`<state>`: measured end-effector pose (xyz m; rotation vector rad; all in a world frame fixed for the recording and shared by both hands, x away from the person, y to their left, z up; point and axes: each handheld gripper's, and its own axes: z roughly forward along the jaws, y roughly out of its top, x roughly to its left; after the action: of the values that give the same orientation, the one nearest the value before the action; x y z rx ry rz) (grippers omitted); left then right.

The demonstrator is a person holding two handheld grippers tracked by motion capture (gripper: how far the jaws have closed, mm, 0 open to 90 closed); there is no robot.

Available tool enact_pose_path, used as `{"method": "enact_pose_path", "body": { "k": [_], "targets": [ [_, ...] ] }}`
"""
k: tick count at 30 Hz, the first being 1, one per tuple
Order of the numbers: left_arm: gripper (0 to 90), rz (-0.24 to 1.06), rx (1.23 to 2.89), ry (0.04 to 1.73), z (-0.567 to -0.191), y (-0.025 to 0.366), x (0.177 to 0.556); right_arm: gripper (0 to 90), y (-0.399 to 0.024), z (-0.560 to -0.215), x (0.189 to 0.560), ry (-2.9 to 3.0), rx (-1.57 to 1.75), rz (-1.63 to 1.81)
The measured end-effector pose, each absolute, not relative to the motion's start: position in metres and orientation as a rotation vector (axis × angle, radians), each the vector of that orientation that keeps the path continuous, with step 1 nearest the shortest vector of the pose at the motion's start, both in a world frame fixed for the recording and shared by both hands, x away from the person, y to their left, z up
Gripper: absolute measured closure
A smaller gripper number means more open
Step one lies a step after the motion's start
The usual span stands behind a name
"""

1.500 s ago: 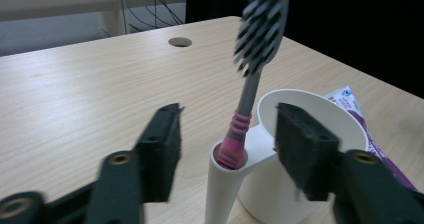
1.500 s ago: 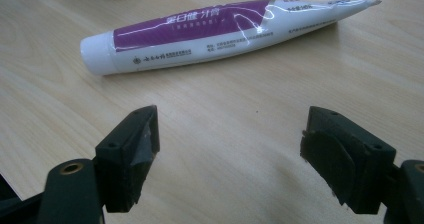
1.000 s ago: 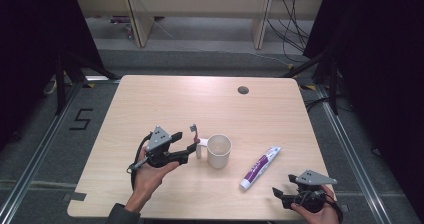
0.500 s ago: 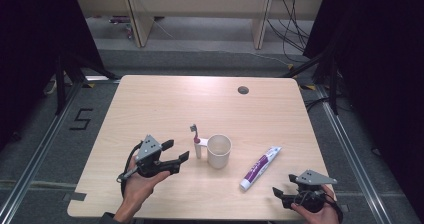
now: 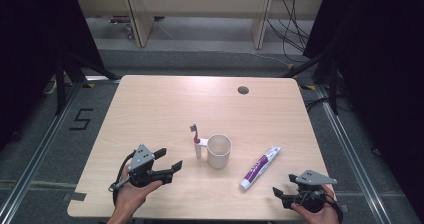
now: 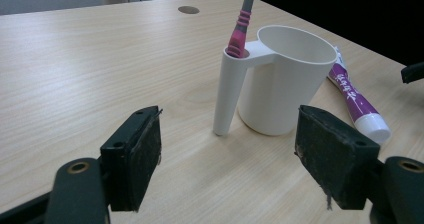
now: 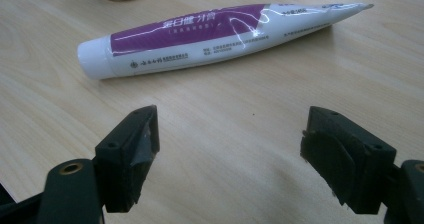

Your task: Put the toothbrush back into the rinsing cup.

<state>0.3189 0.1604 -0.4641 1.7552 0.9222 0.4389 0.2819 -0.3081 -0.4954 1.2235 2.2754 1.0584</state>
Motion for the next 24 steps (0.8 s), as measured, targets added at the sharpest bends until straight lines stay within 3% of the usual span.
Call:
{"method": "enact_pose_path", "body": {
  "k": [24],
  "targets": [
    [17.8,0.415,1.809,0.932,-0.482,0.170,0.289,23.5,-0.309,-0.496,0.282,2.280,1.222,1.060]
  ]
}}
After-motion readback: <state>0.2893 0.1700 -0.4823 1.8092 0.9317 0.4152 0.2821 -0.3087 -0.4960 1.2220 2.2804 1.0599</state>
